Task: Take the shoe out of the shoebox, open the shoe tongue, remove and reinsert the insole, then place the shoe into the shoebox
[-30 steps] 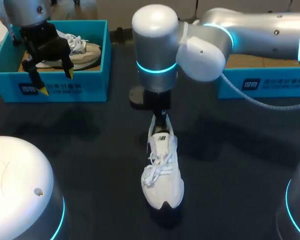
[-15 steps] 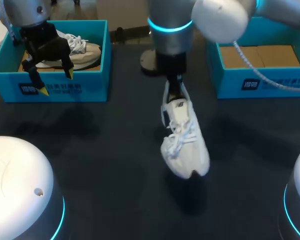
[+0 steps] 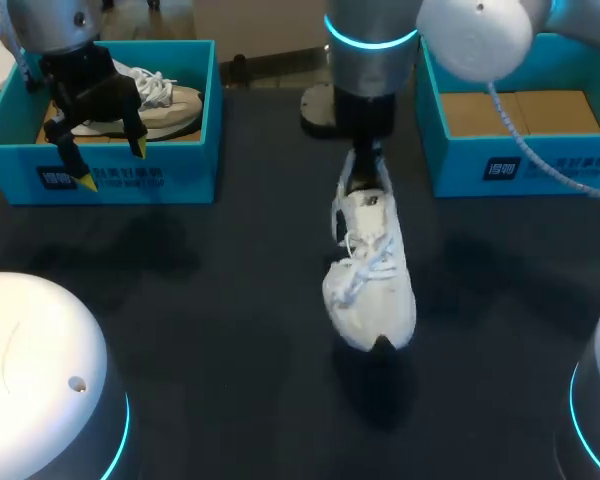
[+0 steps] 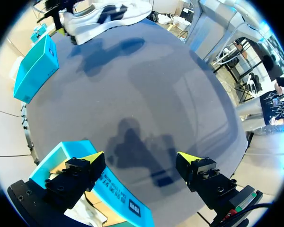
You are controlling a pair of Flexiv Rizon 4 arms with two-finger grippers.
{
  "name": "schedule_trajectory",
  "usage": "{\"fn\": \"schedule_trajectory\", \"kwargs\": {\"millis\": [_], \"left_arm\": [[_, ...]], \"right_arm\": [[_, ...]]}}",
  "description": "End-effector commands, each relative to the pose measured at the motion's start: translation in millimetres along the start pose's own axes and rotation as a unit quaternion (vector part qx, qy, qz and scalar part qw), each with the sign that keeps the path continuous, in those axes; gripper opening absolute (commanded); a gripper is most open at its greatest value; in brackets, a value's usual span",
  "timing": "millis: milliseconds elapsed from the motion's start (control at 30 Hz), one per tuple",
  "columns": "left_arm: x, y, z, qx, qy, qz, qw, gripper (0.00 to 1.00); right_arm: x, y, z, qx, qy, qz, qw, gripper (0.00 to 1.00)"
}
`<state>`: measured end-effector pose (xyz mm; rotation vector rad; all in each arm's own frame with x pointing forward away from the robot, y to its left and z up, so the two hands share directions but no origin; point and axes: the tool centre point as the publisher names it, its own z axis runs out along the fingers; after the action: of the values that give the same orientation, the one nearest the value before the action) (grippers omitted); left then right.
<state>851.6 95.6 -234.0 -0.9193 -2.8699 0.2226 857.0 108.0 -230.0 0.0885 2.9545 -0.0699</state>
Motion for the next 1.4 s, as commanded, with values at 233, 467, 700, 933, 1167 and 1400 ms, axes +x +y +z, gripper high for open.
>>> {"fn": "schedule_trajectory", "kwargs": {"millis": [233,467,700,933,1167,1400], "left_arm": [[0.7,0,-1,-0.001,0.0,0.0,1.0,1.0],[0.7,0,-1,-0.001,0.0,0.0,1.0,1.0],[0.7,0,-1,-0.001,0.0,0.0,1.0,1.0],[0.7,0,-1,-0.001,0.0,0.0,1.0,1.0],[0.7,0,-1,-0.001,0.0,0.0,1.0,1.0],[0.7,0,-1,-0.001,0.0,0.0,1.0,1.0]], "right_arm": [[-77.1,-98.1,-43,0.018,-0.019,-0.036,0.999,0.0],[-133.6,-143.4,-45,0.015,-0.013,-0.064,0.998,0.0],[-176.7,-169.8,-57,0.031,-0.021,-0.069,0.997,0.0],[-184.4,-174.7,-60,0.036,-0.024,-0.053,0.998,0.0],[-184.4,-174.7,-60,0.036,-0.024,-0.053,0.998,0.0],[-223.5,-218.2,-62,0.04,-0.045,-0.053,0.997,0.0]]}}
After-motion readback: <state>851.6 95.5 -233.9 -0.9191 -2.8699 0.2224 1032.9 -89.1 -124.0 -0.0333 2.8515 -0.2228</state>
